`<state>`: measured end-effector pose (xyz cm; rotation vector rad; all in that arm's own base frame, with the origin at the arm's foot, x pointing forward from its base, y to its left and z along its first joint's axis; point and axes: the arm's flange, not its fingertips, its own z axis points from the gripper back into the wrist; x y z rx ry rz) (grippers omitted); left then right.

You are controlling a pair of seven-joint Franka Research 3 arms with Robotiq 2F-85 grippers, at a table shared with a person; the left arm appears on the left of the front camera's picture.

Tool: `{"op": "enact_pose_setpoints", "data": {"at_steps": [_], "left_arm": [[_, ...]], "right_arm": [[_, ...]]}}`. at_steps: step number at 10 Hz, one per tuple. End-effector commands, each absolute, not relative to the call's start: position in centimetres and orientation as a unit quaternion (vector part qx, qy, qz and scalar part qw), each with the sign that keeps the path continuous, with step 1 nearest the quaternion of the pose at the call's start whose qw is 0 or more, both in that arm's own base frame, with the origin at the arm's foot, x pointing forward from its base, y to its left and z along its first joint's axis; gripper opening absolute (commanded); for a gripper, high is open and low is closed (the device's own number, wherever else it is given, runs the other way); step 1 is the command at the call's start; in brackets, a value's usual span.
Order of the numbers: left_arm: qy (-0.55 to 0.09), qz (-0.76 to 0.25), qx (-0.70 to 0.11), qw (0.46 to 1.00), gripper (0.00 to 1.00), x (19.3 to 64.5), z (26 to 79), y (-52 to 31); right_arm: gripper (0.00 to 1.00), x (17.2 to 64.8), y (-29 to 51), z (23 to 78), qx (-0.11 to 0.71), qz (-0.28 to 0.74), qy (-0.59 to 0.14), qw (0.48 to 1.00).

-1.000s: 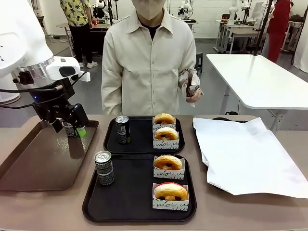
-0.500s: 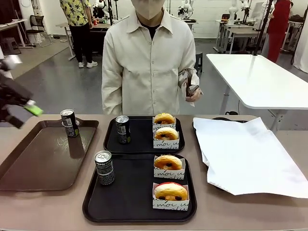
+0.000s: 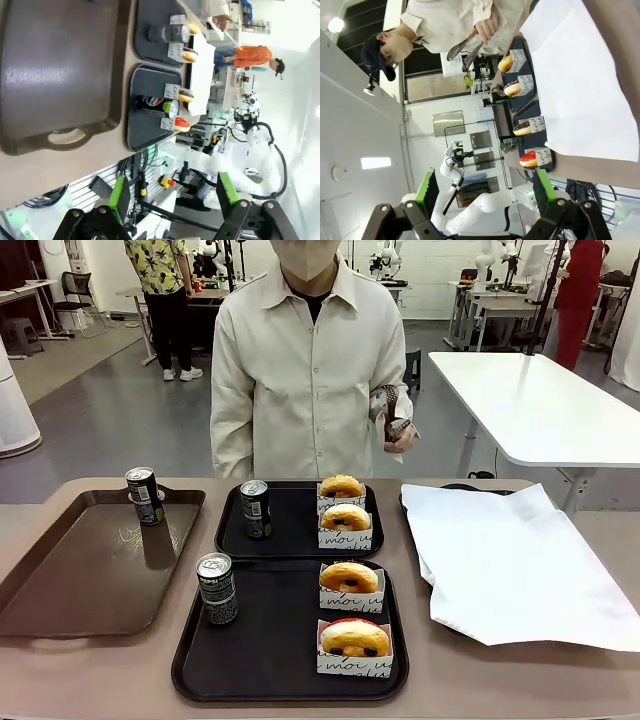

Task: Set up donuts and drinks on trays.
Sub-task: Pick up one Pepsi coke from the Handle tray and place it on the Flat Tray without a Pepsi coke.

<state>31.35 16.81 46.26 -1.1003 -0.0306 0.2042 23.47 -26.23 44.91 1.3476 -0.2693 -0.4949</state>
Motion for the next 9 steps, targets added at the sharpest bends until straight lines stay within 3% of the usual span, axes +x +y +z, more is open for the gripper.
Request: {"op": "enact_pose_setpoints", "data": {"at_steps": [1, 6, 7, 9], "left_arm": [[-0.035, 0.096, -0.536, 0.838, 0.90, 32.8, 43.4, 20.0], [-0.141, 0.044, -0.569, 0.809, 0.90, 31.9, 43.1, 24.1], [-0.103, 0.083, -0.553, 0.823, 0.90, 32.3, 41.7, 23.1], [-0.103, 0.083, -0.553, 0.823, 0.90, 32.3, 41.7, 23.1]], "right_arm": [[1.00, 23.5, -26.2, 45.0, 0.618, -0.225, -0.122, 0.743], [1.00, 23.5, -26.2, 45.0, 0.618, -0.225, -0.122, 0.743], [1.00, 23.5, -26.2, 45.0, 0.618, -0.225, -0.122, 0.743], [1.00, 23.5, -26.2, 45.0, 0.618, -0.225, -0.122, 0.743]]}}
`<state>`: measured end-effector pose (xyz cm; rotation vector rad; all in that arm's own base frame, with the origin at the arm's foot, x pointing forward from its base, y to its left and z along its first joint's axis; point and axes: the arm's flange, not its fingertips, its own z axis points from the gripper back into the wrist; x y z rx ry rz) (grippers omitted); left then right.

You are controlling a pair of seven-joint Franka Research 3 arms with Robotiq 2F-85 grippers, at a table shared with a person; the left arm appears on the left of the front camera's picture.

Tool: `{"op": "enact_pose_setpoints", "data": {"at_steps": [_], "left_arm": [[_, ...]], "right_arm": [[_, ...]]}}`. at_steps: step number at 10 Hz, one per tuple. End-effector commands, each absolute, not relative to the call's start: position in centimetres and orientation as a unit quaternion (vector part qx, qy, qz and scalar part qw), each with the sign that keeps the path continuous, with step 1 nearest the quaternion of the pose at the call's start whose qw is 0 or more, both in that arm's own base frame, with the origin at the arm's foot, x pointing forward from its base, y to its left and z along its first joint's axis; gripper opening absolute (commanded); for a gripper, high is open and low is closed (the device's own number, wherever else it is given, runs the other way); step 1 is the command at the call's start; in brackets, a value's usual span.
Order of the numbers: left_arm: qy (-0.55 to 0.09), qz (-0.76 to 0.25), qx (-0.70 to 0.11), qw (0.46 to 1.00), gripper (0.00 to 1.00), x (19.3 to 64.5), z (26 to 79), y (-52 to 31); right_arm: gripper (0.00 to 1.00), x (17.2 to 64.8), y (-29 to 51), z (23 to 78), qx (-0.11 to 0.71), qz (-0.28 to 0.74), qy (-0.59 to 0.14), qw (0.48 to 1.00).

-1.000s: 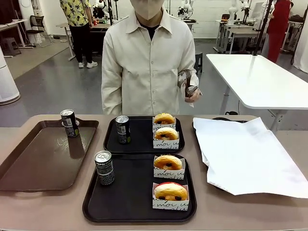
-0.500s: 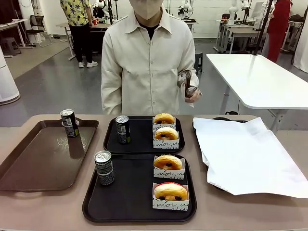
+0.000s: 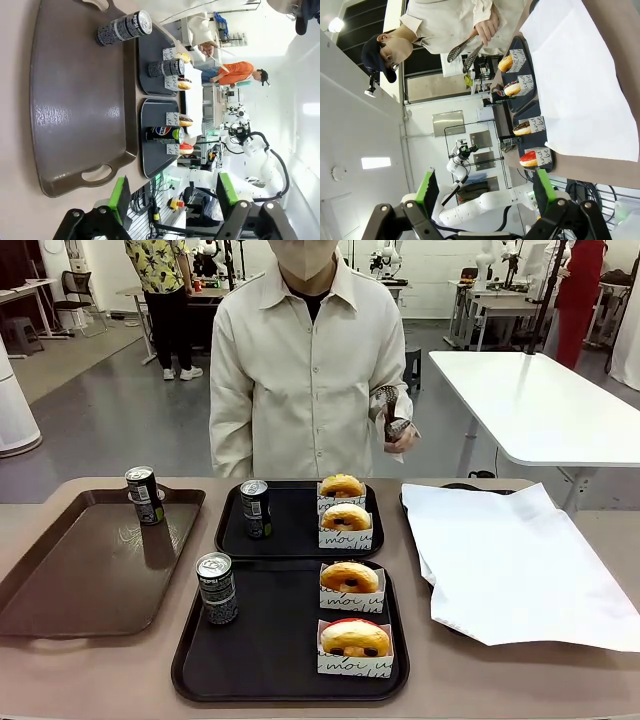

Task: Set up donuts and drinks on trays.
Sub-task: Pick up one Pepsi coke from the Handle tray and place it on the Flat Tray without a Pepsi coke.

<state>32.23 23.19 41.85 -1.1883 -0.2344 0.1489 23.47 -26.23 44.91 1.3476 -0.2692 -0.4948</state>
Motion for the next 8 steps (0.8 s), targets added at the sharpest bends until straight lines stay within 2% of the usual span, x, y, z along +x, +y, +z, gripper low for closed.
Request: {"op": "enact_pose_setpoints", "data": {"at_steps": [1, 8], "left_arm": [[-0.103, 0.083, -0.553, 0.823, 0.90, 32.27, 41.72, 23.08], [-0.103, 0.083, -0.553, 0.823, 0.90, 32.27, 41.72, 23.08]], "right_arm": [[1.00, 23.47, -26.17, 44.95, 0.618, -0.225, -0.122, 0.743], [1.00, 23.47, -26.17, 44.95, 0.618, -0.225, -0.122, 0.743]]}}
